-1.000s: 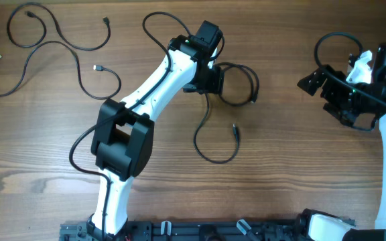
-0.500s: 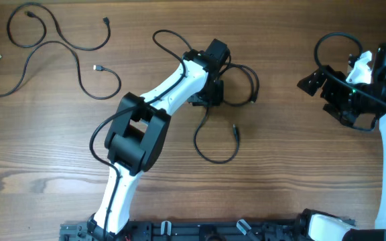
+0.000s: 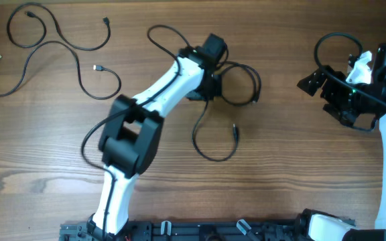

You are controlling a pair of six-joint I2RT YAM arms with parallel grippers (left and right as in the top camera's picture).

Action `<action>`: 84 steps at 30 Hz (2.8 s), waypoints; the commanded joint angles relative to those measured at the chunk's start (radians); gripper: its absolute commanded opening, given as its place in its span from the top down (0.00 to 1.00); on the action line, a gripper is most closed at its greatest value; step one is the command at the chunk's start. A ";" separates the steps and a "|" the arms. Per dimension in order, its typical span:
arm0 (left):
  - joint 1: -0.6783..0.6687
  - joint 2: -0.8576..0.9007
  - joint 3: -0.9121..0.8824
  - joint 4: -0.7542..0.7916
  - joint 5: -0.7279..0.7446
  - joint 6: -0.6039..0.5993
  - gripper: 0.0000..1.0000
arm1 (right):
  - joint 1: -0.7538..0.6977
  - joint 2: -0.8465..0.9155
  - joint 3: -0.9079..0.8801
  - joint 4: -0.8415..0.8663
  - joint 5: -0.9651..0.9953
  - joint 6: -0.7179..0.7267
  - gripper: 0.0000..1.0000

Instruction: Untangle cables

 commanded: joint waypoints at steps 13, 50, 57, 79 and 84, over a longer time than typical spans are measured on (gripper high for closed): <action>0.148 -0.642 0.060 0.174 -0.005 -0.023 0.96 | 0.004 0.010 0.008 0.000 -0.015 0.001 0.00; 1.281 -0.719 0.056 -0.051 -0.072 -0.366 0.96 | 0.004 0.022 0.008 0.013 0.003 -0.019 0.00; 1.341 -0.663 0.054 -0.135 -0.095 -0.369 0.96 | 0.004 0.022 0.008 0.010 0.003 -0.019 0.00; 1.447 -0.375 0.034 -0.354 -0.103 -0.361 0.89 | 0.004 0.022 0.008 0.014 0.003 -0.021 0.00; 1.446 -0.375 -0.065 -0.334 -0.103 -0.361 0.72 | 0.004 0.022 0.008 0.013 0.003 -0.021 0.00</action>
